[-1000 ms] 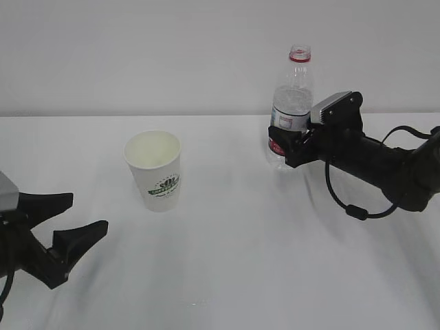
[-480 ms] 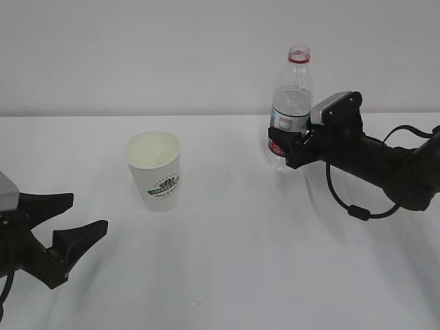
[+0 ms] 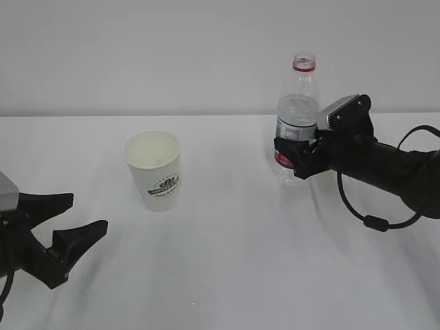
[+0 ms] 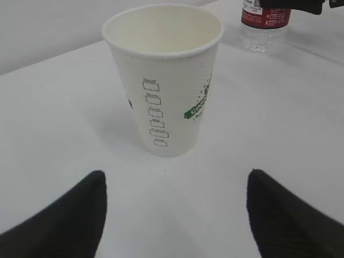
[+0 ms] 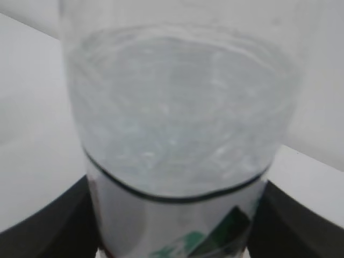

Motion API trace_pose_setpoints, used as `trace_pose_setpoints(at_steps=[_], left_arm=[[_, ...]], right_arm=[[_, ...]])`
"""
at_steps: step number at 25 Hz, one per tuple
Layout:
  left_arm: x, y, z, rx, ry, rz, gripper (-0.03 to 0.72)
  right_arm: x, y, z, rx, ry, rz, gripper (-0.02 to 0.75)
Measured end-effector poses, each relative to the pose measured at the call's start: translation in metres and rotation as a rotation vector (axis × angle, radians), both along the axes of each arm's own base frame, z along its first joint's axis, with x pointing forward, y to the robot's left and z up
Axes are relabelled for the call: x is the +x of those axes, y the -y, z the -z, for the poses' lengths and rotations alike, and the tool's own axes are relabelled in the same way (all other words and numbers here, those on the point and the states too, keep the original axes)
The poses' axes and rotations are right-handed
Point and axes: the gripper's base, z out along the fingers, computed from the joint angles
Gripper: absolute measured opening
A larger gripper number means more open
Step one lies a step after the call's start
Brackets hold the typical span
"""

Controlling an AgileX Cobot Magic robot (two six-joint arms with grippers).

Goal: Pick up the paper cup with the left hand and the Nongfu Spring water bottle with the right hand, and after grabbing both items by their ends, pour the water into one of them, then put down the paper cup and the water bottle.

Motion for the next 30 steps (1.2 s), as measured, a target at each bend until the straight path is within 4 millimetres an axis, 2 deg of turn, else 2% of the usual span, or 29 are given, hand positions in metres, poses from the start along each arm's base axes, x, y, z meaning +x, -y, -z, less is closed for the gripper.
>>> trace_pose_setpoints(at_steps=[16,30], left_arm=[[-0.001,0.001,0.0,0.001,0.0,0.011,0.588],[-0.002,0.003,0.0,0.005,0.001,0.047,0.587]], right_arm=[[-0.045,0.004,-0.051,0.008,0.048,0.008,0.539],[-0.1,0.011,-0.084,0.03,0.081,0.044,0.539]])
